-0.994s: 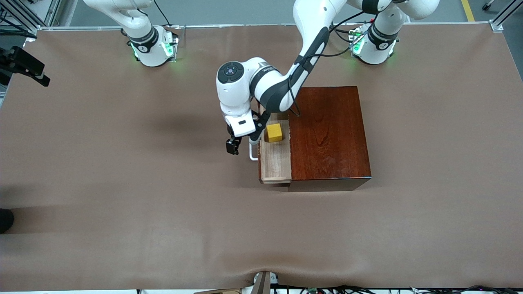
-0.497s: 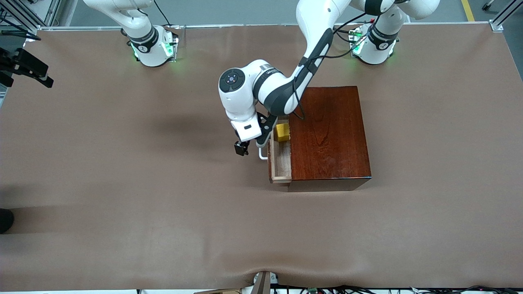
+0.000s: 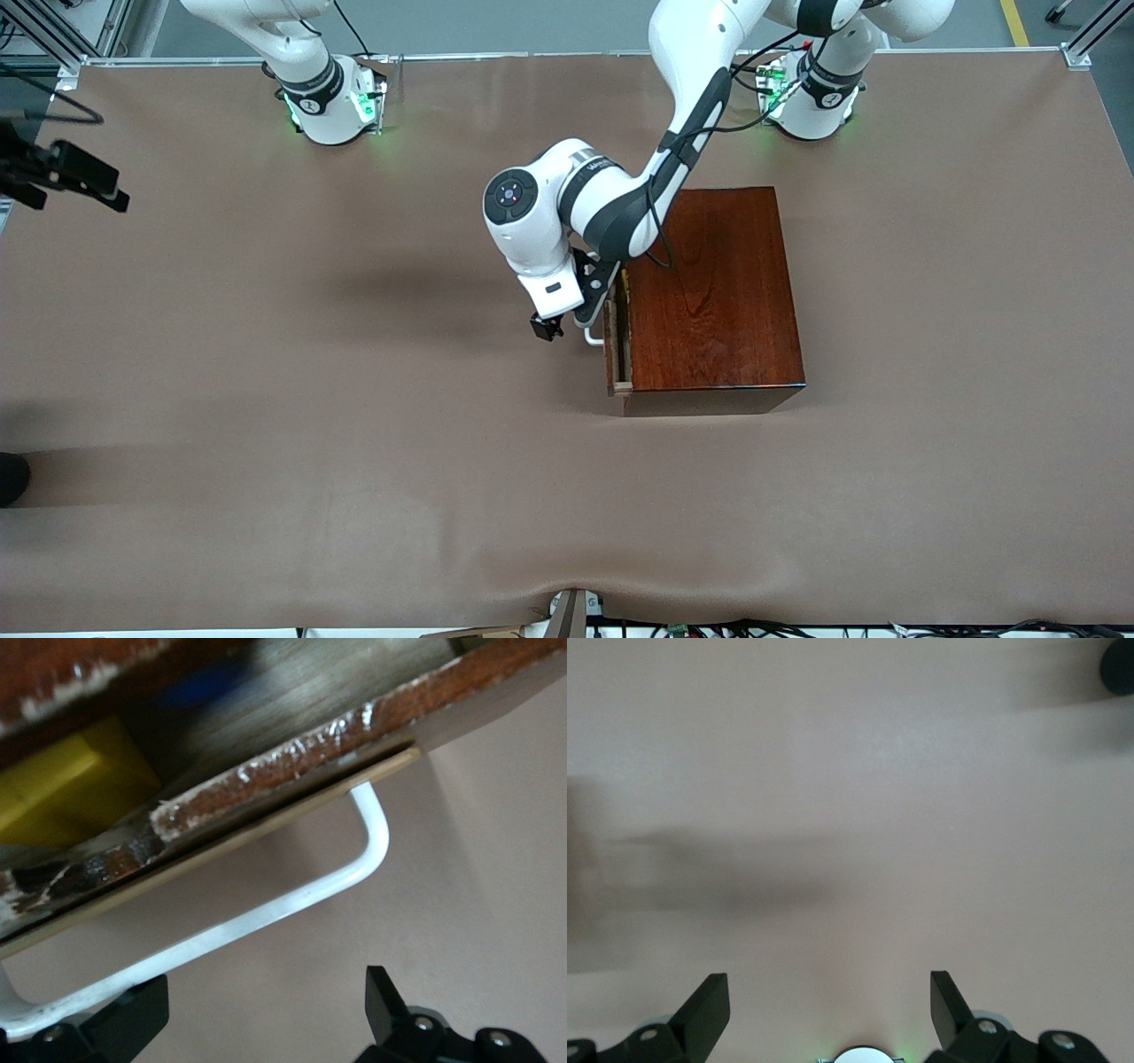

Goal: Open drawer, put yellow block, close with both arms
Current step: 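Push the drawer shut into the cabinet with the left gripper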

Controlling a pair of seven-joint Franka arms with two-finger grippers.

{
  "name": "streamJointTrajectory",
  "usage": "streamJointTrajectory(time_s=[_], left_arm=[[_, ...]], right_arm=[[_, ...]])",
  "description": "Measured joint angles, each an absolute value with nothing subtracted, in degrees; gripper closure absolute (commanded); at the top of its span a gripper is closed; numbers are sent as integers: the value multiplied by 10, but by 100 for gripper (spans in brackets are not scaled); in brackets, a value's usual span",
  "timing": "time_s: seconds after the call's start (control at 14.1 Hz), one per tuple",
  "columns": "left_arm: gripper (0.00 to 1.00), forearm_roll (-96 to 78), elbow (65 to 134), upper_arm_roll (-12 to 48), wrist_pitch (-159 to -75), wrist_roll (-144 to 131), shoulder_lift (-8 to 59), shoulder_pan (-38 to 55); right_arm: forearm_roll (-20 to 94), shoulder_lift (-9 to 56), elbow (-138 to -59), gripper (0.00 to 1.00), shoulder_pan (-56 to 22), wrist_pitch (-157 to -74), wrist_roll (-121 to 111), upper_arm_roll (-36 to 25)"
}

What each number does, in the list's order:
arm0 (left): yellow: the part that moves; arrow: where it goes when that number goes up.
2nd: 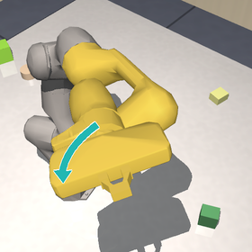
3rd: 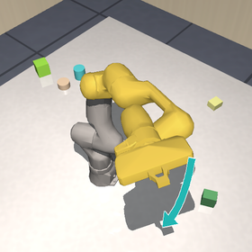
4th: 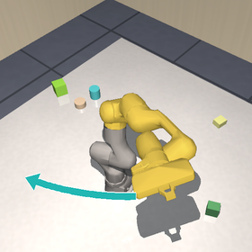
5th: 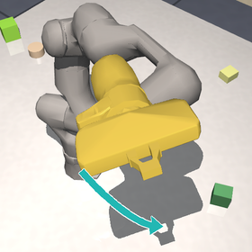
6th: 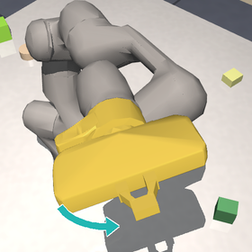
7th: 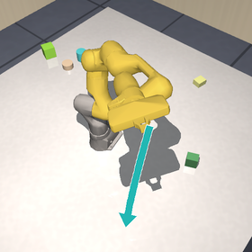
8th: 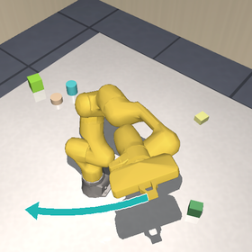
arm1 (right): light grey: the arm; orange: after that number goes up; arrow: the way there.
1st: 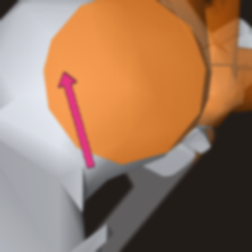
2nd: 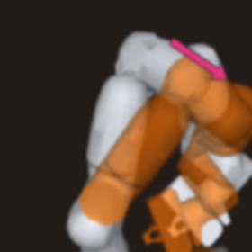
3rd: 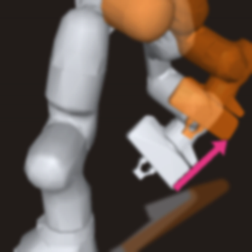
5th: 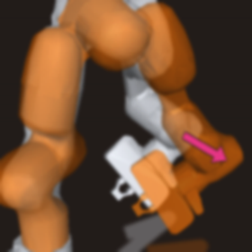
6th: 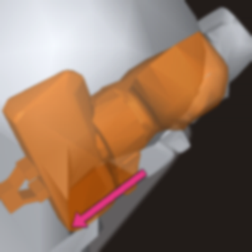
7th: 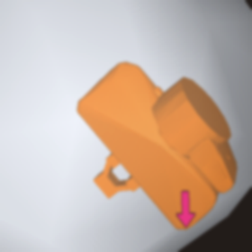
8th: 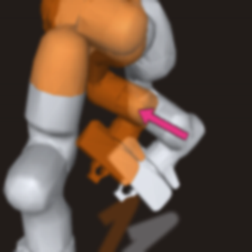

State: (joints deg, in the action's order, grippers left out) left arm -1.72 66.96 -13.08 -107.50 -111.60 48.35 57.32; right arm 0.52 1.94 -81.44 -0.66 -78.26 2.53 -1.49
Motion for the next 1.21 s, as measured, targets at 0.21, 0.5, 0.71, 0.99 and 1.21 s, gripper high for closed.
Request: streamJointTrajectory(time_s=[0.21, 0.5, 0.71, 0.99, 1.21], left_arm=[[0, -16, 673, -131, -1062, -1113, 484, 569], [0, -16, 675, -131, -1056, -1113, 484, 567], [0, -16, 676, -132, -1051, -1113, 484, 565], [0, -14, 679, -132, -1046, -1113, 484, 564], [0, -11, 681, -132, -1044, -1113, 484, 564]], right_arm=[[5, 30, -816, 0, 1, -783, 25, -17], [5, 30, -825, 0, 4, -783, 25, -18], [5, 15, -858, 0, 9, -811, 25, -18], [5, -54, -949, 0, 9, -890, 25, -14], [-5, -66, -928, 0, 0, -883, 24, -9]])
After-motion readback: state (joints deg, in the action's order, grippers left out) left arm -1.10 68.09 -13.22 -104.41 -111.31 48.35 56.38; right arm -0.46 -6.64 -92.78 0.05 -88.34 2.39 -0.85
